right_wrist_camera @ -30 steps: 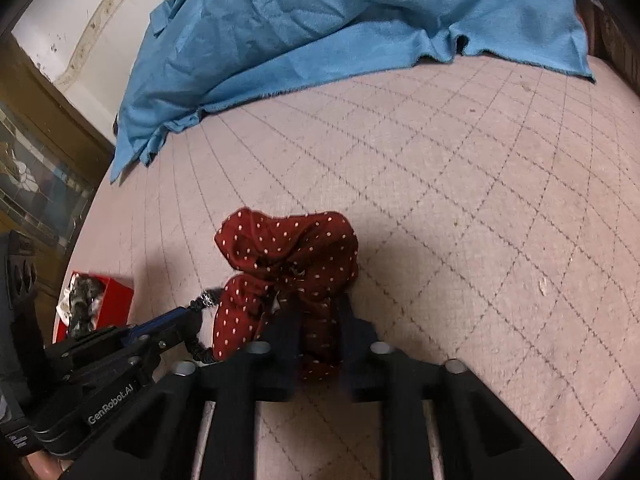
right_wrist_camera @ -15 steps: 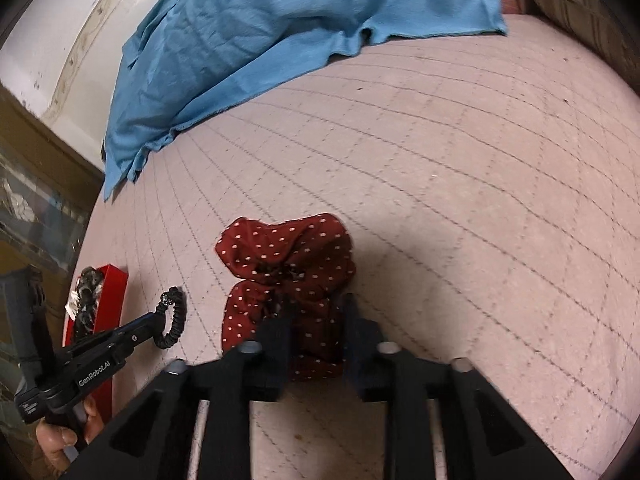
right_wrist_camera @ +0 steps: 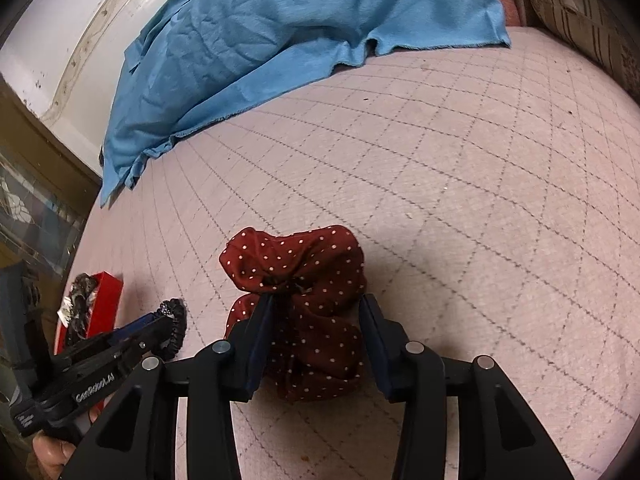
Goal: Organize jewelry
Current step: 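Grasp the black beaded hair tie with left gripper while right grasps red polka-dot scrunchie, then lift the hair tie and polka-dot scrunchie and carry both toward the red tray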
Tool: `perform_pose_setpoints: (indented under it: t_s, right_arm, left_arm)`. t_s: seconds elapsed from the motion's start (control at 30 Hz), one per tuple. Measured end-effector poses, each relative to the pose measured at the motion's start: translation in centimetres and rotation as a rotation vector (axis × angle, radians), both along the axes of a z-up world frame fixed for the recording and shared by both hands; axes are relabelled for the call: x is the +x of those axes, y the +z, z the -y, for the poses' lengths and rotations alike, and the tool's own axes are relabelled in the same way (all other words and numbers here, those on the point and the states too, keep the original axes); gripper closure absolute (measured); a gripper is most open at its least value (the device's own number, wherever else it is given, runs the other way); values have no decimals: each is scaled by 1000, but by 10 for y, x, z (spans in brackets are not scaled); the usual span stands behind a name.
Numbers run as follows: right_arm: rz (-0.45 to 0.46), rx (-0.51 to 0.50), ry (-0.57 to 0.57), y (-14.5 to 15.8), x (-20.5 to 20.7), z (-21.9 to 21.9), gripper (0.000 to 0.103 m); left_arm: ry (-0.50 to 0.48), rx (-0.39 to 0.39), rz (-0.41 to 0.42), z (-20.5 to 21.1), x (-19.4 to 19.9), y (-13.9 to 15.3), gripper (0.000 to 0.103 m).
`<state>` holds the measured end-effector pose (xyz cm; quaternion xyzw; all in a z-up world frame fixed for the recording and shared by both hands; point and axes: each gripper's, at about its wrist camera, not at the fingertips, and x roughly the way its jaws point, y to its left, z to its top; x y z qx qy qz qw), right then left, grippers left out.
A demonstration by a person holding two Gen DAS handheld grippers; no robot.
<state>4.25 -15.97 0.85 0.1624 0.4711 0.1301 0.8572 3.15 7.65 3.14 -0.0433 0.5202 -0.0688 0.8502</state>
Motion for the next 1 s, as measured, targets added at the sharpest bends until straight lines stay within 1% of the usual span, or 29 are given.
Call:
perform_pose_setpoints:
  t_s: [0.03,0.13,0.17,0.2,0.23,0.27,0.33,0.5,0.73,1.0]
  right_arm:
    - [7,-16,-2,0,0,-3,56]
    - [25,-40,-10,-1,-2,-7,56]
    - [28,-50,-8,-1,-2,-8,58]
    - [31,-59,-7,-1,-3,-8,65]
    - [30,-62,-2,0,-3,-9,81]
    - [22,-52,4,-1,-3,-9,86]
    - [18,-33,6,0,-4,-7,87]
    - [32,-11,4,7,-13,-6,89]
    - [69,13,7,27,-31,-7,89]
    - [99,34,17,47,-55,-10,89]
  left_arm:
    - [-5,12,7,3,-1,0,61]
    - [-9,59,20,11,-3,0,60]
    - [-4,67,15,11,-3,0,65]
    - [5,78,13,11,-4,1,72]
    - [6,83,11,10,-4,3,92]
    - [2,66,3,8,-5,4,98]
    - [11,27,-8,1,-7,7,98]
    - [33,-2,11,-4,-19,21,98]
    - [36,-10,54,-5,-40,47,98]
    - [49,22,116,-5,-73,81,98]
